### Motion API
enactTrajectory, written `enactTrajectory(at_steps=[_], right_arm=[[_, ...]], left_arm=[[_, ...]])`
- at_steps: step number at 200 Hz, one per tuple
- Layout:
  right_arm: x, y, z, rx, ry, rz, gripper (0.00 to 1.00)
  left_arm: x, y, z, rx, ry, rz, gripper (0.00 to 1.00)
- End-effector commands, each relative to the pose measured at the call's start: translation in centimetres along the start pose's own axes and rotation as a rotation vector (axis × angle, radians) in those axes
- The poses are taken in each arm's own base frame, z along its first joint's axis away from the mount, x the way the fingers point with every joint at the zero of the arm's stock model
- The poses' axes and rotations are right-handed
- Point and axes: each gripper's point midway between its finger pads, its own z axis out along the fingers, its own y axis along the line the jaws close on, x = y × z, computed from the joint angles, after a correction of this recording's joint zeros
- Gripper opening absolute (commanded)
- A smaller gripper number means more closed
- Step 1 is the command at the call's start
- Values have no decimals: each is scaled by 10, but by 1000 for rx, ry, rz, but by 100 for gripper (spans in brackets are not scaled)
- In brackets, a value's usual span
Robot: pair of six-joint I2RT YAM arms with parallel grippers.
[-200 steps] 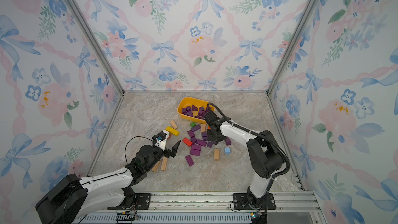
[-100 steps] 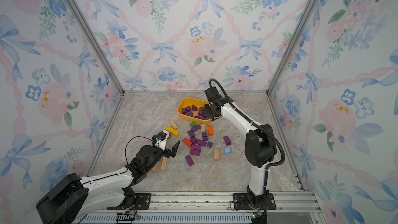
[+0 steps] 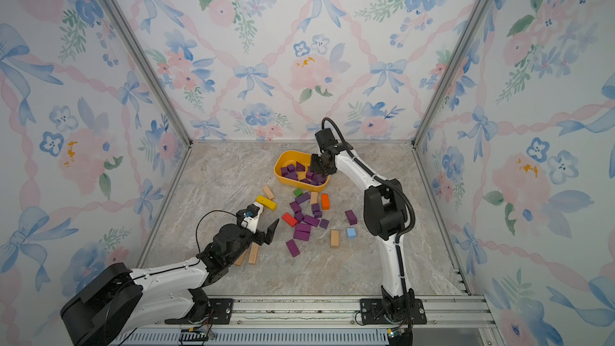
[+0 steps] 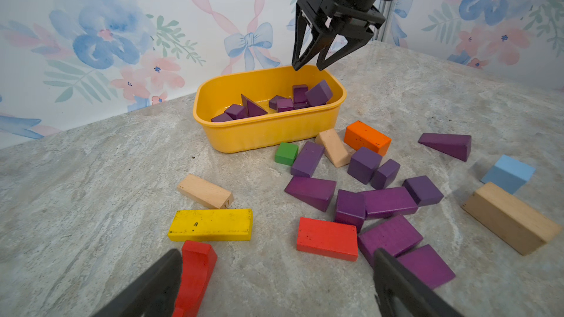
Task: Pick purple bricks into the storage bin
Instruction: Place the building block in the storage box.
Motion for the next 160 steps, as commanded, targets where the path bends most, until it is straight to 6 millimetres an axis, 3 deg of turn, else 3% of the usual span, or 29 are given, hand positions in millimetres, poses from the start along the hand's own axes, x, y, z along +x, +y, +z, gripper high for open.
enactTrajectory(at_steps=[1, 41, 77, 113, 160], right_arm=[[-8, 3, -1, -32, -16, 4, 64], [-5, -7, -26, 7, -55, -36, 65], [5, -19, -68, 38, -127, -55, 65], [34, -32, -112, 81, -168, -93, 69], [74, -57, -156, 153, -177, -111, 76]], left_arm=[[-2, -1, 2, 0, -6, 6, 98], [1, -5, 4, 18, 7, 6, 98], [1, -19, 4, 97, 11, -3, 98], [-8, -33, -1, 163, 32, -74, 98], [-12, -28, -12, 126, 68, -293, 98]])
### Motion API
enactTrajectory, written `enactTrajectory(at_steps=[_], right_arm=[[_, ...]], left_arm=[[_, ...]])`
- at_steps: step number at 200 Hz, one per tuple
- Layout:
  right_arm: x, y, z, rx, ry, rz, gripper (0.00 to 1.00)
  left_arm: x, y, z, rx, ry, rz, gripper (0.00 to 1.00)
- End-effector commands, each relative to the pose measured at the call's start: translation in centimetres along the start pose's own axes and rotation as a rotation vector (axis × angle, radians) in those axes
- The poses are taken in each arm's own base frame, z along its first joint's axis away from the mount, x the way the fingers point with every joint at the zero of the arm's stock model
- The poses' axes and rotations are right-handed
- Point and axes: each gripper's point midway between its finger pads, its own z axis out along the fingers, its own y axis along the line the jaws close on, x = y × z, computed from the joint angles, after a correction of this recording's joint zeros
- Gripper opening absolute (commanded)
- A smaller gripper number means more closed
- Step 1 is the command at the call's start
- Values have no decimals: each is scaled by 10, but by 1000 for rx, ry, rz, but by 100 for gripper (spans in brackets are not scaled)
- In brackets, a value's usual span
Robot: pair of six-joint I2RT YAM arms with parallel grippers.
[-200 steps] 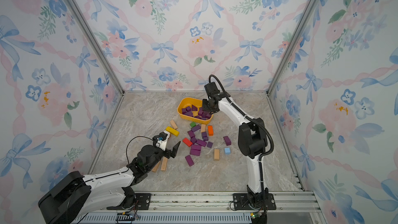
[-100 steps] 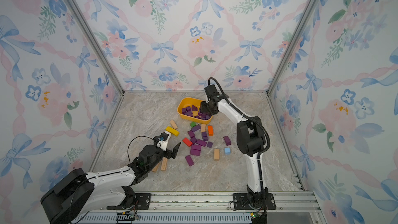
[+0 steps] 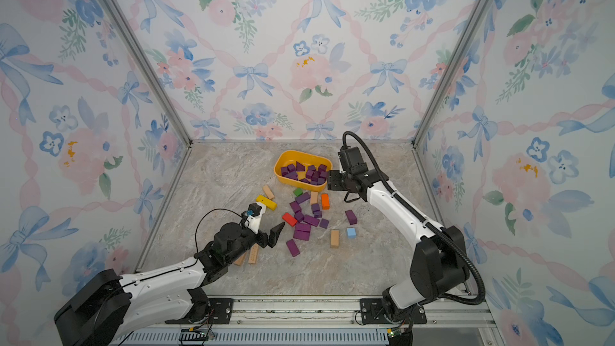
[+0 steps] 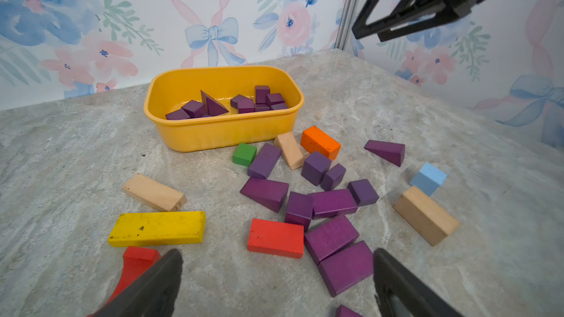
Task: Pick purple bricks into the storage bin
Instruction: Place the building block in the storage box, then pick up the building block from the center of the board.
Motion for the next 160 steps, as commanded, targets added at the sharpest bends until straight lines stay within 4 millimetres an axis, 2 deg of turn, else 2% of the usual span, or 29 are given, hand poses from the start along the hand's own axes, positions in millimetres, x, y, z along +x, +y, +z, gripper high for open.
enactTrajectory(at_steps=[1, 17, 29, 62, 100, 160], right_arm=[[22, -18, -8, 70, 24, -25, 77], [29, -26, -22, 90, -1, -26, 86], [32, -31, -31, 93, -23, -26, 99], [37, -39, -57, 86, -76, -25, 97], [42, -47, -78, 77, -112, -2, 97], [66, -55, -73, 78, -67, 26, 97]], left_arm=[[4, 0, -4, -14, 42, -149, 98], [10, -1, -6, -14, 78, -201, 98], [16, -4, -6, -9, 115, -219, 98], [40, -17, -6, 10, 228, -198, 98], [50, -30, -5, 14, 289, -243, 98], [80, -61, 9, 30, 431, -225, 92]])
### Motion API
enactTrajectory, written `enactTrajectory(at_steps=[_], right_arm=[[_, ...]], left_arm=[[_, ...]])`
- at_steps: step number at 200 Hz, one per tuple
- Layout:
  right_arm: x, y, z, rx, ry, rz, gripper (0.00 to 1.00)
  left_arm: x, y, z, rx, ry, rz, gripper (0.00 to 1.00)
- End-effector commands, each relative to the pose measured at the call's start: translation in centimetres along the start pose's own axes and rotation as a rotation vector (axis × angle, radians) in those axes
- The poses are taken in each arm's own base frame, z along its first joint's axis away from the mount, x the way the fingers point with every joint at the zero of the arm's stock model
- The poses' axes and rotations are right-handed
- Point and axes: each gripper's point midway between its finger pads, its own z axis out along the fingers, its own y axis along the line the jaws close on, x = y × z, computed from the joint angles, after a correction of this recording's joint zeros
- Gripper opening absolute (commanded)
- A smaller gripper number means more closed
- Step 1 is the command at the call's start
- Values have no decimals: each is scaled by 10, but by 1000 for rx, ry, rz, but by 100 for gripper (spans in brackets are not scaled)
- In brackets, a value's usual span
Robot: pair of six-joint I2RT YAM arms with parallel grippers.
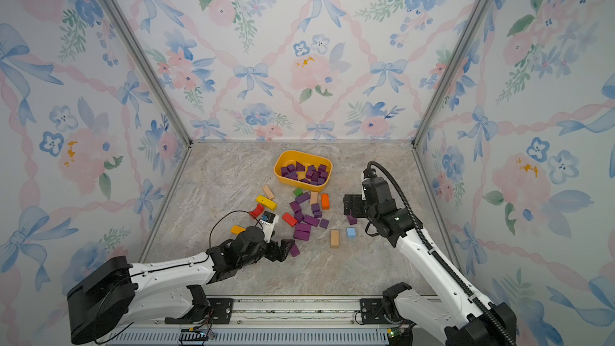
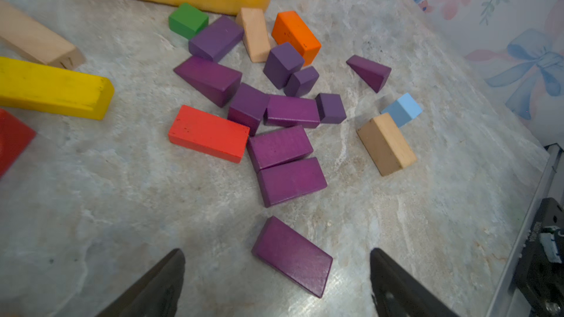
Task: Pick purple bricks into the storage bin
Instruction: Pick up the building block from the center of the board.
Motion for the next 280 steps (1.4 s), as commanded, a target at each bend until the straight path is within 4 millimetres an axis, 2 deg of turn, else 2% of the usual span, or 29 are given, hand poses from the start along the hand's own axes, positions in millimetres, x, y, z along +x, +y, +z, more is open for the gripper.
enactTrajectory(at_steps=[1, 25, 37, 69, 102, 157, 207, 234, 244, 248, 280], right_arm=[[17, -6, 9, 17, 53, 15, 97], [22, -6, 12, 12, 71, 21, 97], [24, -5, 13, 9, 77, 19, 97], [27, -7, 16, 18, 89, 19, 97], [30, -8, 18, 20, 101, 13, 97], [39, -13, 20, 32, 122, 13, 97], [44, -18, 19, 42, 132, 8, 97], [45, -20, 18, 51, 132, 0, 97], [45, -21, 17, 54, 130, -2, 97], [45, -21, 17, 55, 129, -1, 97], [48, -24, 16, 60, 130, -12, 97]], left_arm=[[3, -8, 8, -15, 42, -20, 92], [10, -10, 17, -39, 86, -44, 83], [12, -10, 20, -61, 99, -63, 82], [23, -9, 28, -79, 148, -124, 58], [32, -5, 30, -115, 187, -172, 50], [37, -2, 33, -167, 209, -202, 49], [37, -5, 41, -201, 228, -229, 53], [40, -7, 46, -225, 260, -212, 51], [48, -4, 46, -244, 285, -197, 51], [39, -11, 49, -233, 271, -199, 51], [44, -15, 55, -263, 312, -146, 46]])
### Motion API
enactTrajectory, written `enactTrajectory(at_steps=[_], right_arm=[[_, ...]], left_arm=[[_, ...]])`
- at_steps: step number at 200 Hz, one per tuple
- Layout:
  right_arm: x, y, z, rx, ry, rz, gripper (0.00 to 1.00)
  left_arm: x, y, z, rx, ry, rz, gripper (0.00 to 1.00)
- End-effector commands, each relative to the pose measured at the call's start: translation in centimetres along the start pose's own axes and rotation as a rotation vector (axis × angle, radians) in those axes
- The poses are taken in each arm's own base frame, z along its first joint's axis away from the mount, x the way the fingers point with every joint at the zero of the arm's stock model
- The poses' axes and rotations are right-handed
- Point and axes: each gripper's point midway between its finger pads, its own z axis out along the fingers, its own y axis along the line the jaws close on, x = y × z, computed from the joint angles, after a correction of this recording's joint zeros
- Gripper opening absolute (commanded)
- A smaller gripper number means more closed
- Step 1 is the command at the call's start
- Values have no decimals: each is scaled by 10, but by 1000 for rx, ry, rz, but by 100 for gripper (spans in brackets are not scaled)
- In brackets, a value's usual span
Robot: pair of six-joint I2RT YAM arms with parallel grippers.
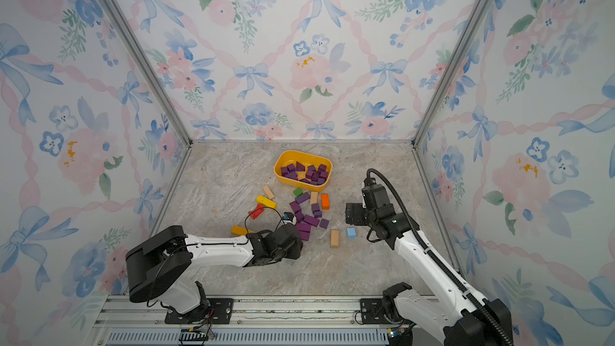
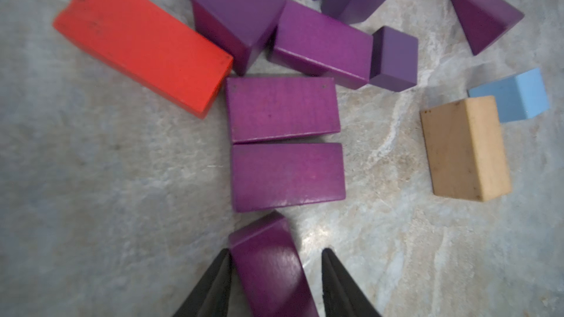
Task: Pick purple bricks into the storage bin
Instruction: Pick up the building block from the center of the board.
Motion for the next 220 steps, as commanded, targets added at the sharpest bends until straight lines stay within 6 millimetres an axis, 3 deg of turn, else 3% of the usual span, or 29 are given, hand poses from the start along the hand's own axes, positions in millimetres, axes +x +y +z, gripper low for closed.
enactTrajectory(at_steps=[1, 71, 119, 151, 171, 220], right_arm=[[11, -9, 3, 31, 34, -16, 97], [16, -17, -3, 47, 41, -33, 97], [21, -18, -1, 47, 57, -36, 97], [22, -17, 2, 40, 64, -32, 97], [22, -16, 4, 40, 70, -33, 97], [21, -14, 8, 33, 87, -33, 97]], left_arm=[[10, 7, 4, -75, 48, 43, 46], [22, 2, 15, -143, 112, 171, 43], [19, -1, 1, -165, 83, 235, 48], [25, 9, -2, -200, 94, 267, 48], [26, 11, 1, -217, 95, 283, 44], [16, 3, 6, -221, 75, 313, 23]])
